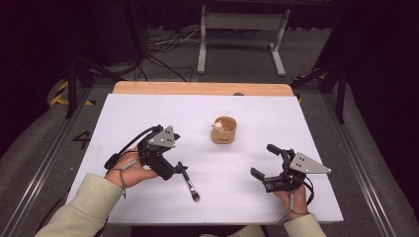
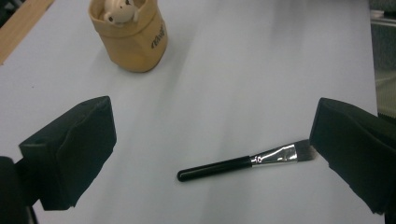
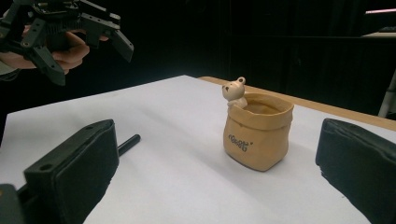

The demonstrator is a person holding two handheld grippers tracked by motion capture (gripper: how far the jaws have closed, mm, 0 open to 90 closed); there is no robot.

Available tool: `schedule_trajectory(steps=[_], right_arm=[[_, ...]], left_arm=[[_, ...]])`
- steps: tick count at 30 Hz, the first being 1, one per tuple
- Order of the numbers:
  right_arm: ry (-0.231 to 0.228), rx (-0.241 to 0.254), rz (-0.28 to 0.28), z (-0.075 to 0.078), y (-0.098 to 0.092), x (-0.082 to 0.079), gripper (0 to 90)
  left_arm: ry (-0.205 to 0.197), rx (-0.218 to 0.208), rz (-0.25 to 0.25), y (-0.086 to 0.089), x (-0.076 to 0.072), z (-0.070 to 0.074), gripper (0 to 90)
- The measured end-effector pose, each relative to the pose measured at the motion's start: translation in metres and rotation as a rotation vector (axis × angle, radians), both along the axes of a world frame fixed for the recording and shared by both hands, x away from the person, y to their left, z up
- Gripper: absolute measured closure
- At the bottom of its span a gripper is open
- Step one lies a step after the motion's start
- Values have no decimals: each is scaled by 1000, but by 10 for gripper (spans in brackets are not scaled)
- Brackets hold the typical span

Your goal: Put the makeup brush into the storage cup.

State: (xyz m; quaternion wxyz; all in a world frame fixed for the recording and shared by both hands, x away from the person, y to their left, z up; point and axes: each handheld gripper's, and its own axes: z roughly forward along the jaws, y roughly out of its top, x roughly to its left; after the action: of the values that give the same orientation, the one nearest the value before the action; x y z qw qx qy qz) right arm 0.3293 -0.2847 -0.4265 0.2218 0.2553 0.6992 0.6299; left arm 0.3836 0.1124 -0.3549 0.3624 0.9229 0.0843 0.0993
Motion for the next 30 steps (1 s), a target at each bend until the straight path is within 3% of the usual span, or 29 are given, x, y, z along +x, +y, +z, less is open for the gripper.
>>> schedule_trajectory(steps=[6, 15, 19, 26, 30], right_arm=[[5, -2, 11, 0, 1, 0, 0], [13, -5, 20, -1, 1, 1, 0], [18, 0, 23, -1, 1, 2, 0], [24, 4, 30, -1, 0, 2, 0], [23, 7, 33, -1, 0, 2, 0]], left_arm=[[1, 85, -44, -10, 0, -2, 23], [1, 218, -52, -21, 5, -5, 24], [7, 233, -52, -23, 7, -6, 23], [3, 329, -79, -31, 9, -7, 28], [-5, 357, -93, -33, 9, -7, 34]])
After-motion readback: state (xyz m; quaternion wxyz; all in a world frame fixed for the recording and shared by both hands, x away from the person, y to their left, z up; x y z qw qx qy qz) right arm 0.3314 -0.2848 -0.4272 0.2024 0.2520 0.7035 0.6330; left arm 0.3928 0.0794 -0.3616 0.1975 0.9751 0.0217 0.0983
